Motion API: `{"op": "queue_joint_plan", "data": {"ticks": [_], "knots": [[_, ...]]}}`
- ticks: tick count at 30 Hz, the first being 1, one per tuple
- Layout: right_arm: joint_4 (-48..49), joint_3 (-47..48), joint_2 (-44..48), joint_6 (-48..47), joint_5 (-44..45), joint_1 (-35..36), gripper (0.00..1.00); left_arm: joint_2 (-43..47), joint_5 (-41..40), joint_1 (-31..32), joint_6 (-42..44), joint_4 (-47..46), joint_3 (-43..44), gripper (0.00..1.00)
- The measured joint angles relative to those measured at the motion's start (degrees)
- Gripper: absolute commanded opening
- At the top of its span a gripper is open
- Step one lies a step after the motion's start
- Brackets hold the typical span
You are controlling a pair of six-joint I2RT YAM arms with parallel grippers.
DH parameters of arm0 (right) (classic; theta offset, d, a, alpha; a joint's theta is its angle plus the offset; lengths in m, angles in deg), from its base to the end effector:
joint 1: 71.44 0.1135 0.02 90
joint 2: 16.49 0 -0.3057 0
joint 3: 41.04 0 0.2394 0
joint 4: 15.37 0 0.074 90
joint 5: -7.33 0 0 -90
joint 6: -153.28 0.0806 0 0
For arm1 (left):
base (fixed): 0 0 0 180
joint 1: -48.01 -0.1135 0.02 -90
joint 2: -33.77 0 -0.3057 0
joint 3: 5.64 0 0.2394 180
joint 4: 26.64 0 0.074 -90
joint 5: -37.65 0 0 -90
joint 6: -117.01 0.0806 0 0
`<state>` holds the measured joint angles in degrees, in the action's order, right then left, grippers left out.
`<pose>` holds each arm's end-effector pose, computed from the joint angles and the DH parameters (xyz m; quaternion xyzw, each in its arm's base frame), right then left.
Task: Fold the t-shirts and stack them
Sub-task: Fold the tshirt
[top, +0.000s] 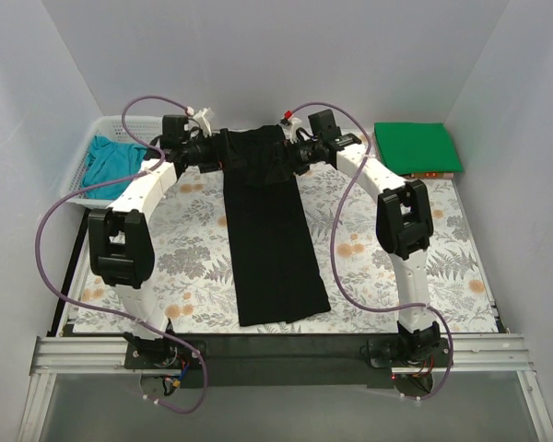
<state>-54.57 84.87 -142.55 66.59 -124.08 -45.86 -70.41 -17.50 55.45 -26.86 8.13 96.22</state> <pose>0.4670 0.2827 0.2748 -0.3117 0.8004 0.4093 0.3078 0.4362 -0.1034 0.3157 -0.2141 0.8376 -0.4474 0.2290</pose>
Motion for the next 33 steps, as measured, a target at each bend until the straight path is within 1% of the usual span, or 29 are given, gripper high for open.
{"op": "queue_joint_plan", "data": {"ticks": [3, 9, 15, 20, 26, 33], "knots": [[2.29, 0.57, -3.21, 2.56, 2.16, 0.17, 0.98, -3.39, 1.84, 0.02, -1.36, -0.09, -2.80, 0.81], [8.28, 0.59, -6.71, 5.84, 6.10, 0.20, 0.98, -9.01, 2.05, 0.02, -2.54, 0.39, -5.70, 0.81], [11.69, 1.44, -10.91, 7.82, 9.09, 0.04, 0.98, -9.07, 2.01, 0.02, -2.97, -0.04, -5.99, 0.81], [13.20, 1.42, -13.79, 10.47, 9.55, -0.83, 0.98, -9.07, 1.99, 0.02, -2.99, -0.22, -6.01, 0.81], [16.09, 0.00, -13.68, 14.67, 10.14, -2.43, 0.98, -9.07, 1.55, 0.02, -3.06, -0.35, -6.34, 0.81], [22.16, -10.14, -8.48, 19.10, 11.08, -4.70, 0.98, -9.07, 1.05, 0.02, -3.23, -0.46, -6.27, 0.82]]}}
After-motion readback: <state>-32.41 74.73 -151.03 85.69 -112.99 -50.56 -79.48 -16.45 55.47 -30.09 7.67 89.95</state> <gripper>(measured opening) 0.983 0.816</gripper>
